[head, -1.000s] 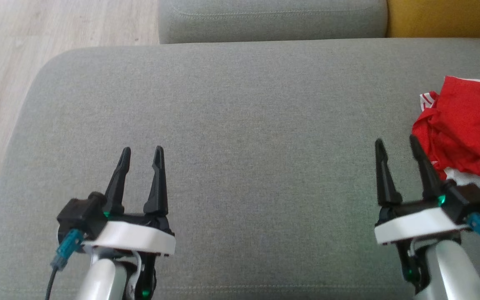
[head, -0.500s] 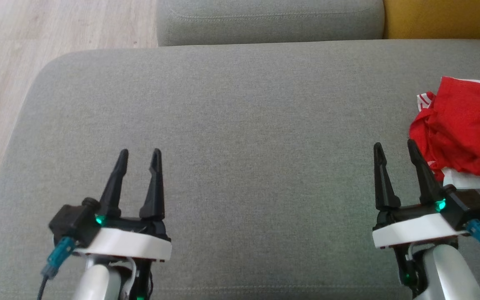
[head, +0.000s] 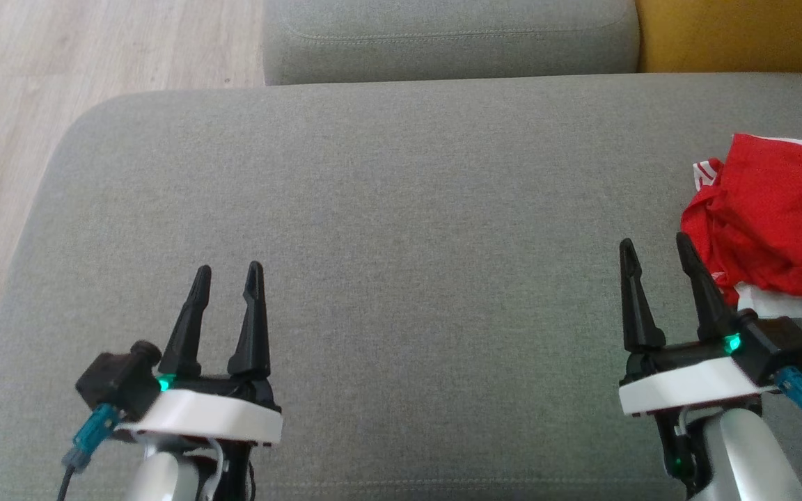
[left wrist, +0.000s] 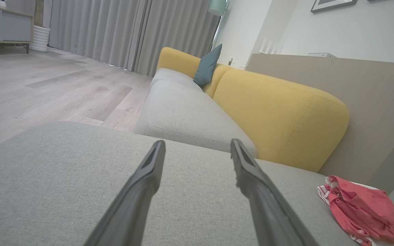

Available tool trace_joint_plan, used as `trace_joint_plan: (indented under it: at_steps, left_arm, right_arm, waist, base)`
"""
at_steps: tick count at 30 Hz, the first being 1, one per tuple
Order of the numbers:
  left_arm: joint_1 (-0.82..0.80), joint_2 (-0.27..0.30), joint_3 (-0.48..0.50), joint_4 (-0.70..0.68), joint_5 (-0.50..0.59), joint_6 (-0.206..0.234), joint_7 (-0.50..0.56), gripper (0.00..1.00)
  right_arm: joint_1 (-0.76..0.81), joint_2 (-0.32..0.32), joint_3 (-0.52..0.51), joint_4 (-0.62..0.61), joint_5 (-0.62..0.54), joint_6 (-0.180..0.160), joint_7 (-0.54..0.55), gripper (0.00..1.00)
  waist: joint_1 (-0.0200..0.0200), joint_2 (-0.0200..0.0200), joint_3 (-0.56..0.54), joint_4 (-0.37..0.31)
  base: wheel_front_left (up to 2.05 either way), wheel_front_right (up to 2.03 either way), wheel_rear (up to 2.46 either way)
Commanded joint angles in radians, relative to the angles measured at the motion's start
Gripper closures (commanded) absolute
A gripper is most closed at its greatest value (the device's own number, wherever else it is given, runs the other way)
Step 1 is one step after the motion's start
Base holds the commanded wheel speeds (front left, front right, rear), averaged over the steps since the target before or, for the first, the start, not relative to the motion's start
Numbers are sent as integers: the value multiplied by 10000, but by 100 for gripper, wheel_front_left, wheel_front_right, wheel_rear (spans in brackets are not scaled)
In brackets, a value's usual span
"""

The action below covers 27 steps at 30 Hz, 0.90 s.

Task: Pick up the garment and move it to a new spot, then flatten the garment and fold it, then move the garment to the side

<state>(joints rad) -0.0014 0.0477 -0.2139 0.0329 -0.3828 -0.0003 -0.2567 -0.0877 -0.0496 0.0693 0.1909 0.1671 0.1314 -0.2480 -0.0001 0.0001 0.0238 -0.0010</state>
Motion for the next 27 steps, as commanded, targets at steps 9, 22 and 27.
trace_joint_plan:
  at_steps: [9,22,27]
  left_arm:
    - [6,0,-4,51,-98,-40,2,100]
    - [96,68,153,614,-1205,-131,240,100]
    - [38,100,243,699,-1728,-188,356,100]
  right_arm:
    - [7,2,55,72,10,0,4,100]
    - [145,-59,9,489,1306,-1,241,100]
    - [126,-89,-29,495,1916,-1,355,100]
  waist:
    - [1,-1,20,-39]
    - [1,-1,1,-37]
    - [1,-1,-8,-35]
  base:
    - [0,0,0]
    - [0,0,0]
    - [0,0,0]
